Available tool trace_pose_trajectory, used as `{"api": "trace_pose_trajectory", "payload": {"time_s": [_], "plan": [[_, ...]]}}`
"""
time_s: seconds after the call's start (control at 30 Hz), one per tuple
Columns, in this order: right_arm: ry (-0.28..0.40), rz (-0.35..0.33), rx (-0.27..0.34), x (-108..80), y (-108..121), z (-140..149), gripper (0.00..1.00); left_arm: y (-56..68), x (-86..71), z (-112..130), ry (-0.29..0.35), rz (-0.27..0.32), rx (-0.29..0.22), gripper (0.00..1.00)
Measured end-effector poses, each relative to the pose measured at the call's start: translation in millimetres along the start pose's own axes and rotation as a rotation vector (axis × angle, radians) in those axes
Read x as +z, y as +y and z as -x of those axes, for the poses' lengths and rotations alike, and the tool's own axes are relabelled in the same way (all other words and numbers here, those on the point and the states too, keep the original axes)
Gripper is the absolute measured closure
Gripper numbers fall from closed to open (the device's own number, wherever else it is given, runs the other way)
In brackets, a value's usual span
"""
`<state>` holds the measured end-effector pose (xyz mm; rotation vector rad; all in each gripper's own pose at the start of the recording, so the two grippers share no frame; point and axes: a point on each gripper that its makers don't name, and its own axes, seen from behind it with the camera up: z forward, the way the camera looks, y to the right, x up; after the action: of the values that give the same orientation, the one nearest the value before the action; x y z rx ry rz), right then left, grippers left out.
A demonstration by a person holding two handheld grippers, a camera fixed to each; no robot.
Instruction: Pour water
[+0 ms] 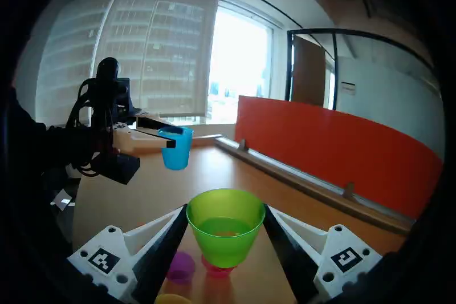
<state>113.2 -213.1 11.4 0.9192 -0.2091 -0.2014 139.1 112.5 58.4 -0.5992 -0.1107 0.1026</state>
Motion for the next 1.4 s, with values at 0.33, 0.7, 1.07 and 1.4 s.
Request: {"api": "trace_pose_trajectory", "payload": {"time_s": [0.33,0.7,1.07,1.4], "plan": [[-0.032,0.021,0.018,-10.6,5.8,17.8,0.06,2.7,-6.0,24.5,-0.028,-0.004,0.000,0.11],[-0.077,0.036,0.046,-15.3,12.1,46.1,0.06,4.1,-6.0,58.9,-0.069,-0.005,-0.011,0.11],[-0.130,0.035,0.074,-14.5,17.0,77.7,0.06,9.6,-2.7,97.0,-0.124,0.002,0.014,0.11],[-0.189,0.023,0.092,-8.7,17.8,106.9,0.06,9.8,2.3,123.3,-0.155,0.008,0.001,0.11]]}}
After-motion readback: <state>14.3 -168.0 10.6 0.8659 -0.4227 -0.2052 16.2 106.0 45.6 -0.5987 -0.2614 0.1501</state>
